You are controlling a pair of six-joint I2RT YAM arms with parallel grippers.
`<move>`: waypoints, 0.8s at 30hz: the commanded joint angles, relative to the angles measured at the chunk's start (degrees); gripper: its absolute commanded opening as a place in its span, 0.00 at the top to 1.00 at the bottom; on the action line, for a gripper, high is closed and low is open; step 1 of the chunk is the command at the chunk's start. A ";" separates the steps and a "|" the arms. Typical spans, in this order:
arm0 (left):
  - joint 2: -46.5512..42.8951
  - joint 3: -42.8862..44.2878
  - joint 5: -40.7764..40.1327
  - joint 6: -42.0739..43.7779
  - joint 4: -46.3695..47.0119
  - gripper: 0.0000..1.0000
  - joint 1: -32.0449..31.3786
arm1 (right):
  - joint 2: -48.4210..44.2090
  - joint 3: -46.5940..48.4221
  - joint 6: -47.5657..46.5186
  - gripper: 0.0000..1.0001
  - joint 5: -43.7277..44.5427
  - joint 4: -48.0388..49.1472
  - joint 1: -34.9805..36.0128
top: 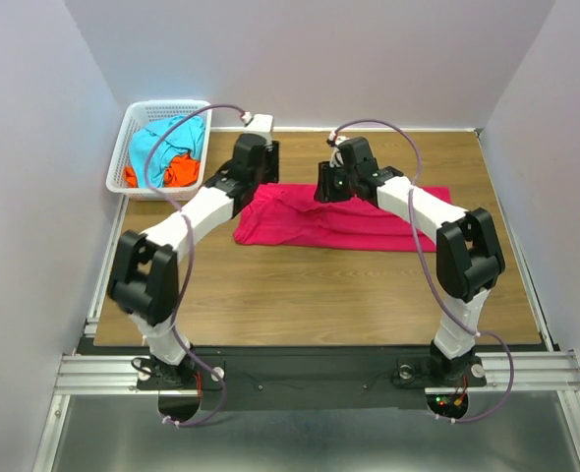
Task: Fold and stack the t-shirts
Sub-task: Fold the tshirt
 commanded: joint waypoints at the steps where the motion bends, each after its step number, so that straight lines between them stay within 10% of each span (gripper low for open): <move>1: -8.58 -9.13 1.38 -6.30 0.39 0.42 1.57 | -0.50 4.30 -7.56 0.58 -9.69 1.04 2.28; 12: -8.34 -23.47 7.44 -10.61 5.06 0.95 4.47 | 10.58 11.07 -8.80 0.59 -16.20 0.95 5.01; 24: -0.42 -24.18 9.20 -11.49 5.85 1.00 5.79 | 16.21 11.16 -11.78 0.61 -4.36 0.95 4.84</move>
